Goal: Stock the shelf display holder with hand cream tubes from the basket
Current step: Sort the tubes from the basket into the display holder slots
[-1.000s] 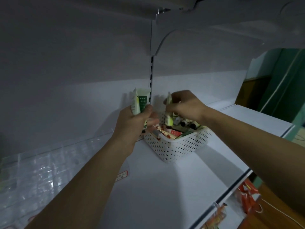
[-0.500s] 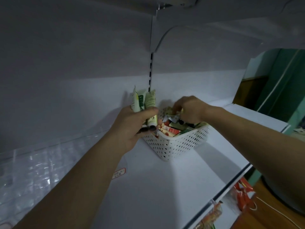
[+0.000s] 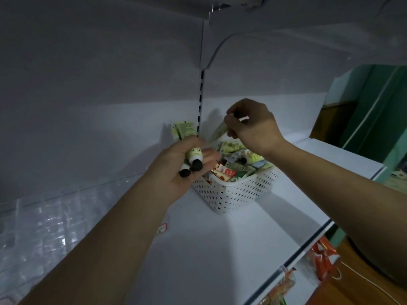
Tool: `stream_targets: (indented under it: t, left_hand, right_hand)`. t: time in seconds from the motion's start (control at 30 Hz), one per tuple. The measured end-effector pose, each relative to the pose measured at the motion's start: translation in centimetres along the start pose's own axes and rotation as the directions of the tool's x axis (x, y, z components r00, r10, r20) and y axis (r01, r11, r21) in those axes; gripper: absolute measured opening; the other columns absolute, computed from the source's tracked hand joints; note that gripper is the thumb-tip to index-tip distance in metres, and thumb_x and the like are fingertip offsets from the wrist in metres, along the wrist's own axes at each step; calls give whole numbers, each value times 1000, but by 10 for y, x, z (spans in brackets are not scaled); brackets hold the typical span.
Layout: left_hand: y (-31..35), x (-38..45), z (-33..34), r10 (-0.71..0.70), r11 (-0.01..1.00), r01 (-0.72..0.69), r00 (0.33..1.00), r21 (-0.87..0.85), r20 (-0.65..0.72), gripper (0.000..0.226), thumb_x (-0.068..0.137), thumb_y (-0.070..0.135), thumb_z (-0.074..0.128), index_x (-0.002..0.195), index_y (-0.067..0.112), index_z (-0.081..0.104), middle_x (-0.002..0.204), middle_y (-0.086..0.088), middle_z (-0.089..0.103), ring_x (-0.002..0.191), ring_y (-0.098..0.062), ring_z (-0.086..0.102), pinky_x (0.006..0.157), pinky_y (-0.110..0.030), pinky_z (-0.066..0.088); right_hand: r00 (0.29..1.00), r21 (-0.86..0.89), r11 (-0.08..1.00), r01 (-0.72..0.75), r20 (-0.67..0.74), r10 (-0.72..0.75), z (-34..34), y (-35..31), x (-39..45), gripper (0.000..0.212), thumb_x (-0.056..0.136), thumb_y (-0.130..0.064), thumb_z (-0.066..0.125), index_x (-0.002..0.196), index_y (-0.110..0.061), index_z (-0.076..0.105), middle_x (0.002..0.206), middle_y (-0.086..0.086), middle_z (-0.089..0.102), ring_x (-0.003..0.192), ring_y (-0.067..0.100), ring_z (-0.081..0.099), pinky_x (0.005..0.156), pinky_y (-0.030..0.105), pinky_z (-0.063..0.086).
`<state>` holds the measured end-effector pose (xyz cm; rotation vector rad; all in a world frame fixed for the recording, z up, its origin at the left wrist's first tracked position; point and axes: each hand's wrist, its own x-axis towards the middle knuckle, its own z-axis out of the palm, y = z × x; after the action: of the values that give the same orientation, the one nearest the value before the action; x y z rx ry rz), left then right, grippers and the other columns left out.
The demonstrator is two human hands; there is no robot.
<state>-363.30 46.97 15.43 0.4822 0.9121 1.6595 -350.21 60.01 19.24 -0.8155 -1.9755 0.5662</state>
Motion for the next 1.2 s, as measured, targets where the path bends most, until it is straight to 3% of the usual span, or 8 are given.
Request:
stream_targets:
  t: [0.13,0.33,0.43,0.53,0.7,0.97,1.07,1.2]
  left_hand:
    - [-2,1,2,3,992,-8,999,-127,-38,20,90,5,68,108,-1,63,103,-28,73,106,-37,72,82,-49,60]
    - [-5,0,3,15,989,-35,990,-144,-140,11,86,6,74,88,1,64,90,-19,68,79,-27,71,68,-43,64]
    - [-10,5,-1,-1,994,-15,990,-107,-142,9,83,3,75,83,0,67,87,-17,73,82,-24,74,56,-33,62]
    - [-11,10,-4,13,998,-22,991,-65,-134,9,84,7,76,81,2,69,74,-11,75,75,-18,75,59,-32,62]
    - [-11,16,-7,52,998,-55,993,-25,-108,9,84,10,77,81,4,70,76,-8,75,75,-17,74,64,-33,61]
    - [-13,6,-7,180,975,-176,984,133,-16,53,65,24,83,112,6,70,90,-8,78,85,-19,77,70,-36,61]
    - [-13,1,-3,238,961,-238,971,140,15,55,64,22,81,115,8,69,97,-7,79,86,-20,77,70,-36,63]
    - [-13,-5,1,222,956,-241,967,167,123,50,67,17,79,116,15,69,103,-4,79,91,-18,77,69,-32,62]
  right_hand:
    - [982,318,934,-164,147,122,7,-28,-18,9,84,-5,73,86,-7,64,86,12,71,70,28,75,72,44,63]
    - [924,135,983,-122,377,63,5,-28,-27,18,94,-12,61,87,-10,77,82,0,76,70,3,65,57,12,45]
    - [954,-207,977,48,300,17,0,-6,-11,20,96,-16,57,93,-19,77,95,-7,75,83,5,65,65,14,42]
    - [907,-602,777,185,409,101,-5,27,2,23,91,-12,60,108,-20,74,112,0,70,97,17,62,78,22,46]
    - [794,-737,619,270,534,290,-10,53,4,23,90,-17,69,109,-26,76,111,-3,71,96,20,59,84,33,54]
    - [964,-177,982,74,264,-25,-17,10,14,24,94,-30,68,113,-15,70,98,-1,72,83,13,66,76,27,50]
    - [933,203,972,-115,359,35,-20,-23,5,24,93,-22,72,110,-5,69,76,5,67,64,15,62,61,25,51]
    - [903,221,966,-133,429,26,-5,-38,-4,23,95,-20,68,108,-2,73,82,9,73,59,15,65,59,22,54]
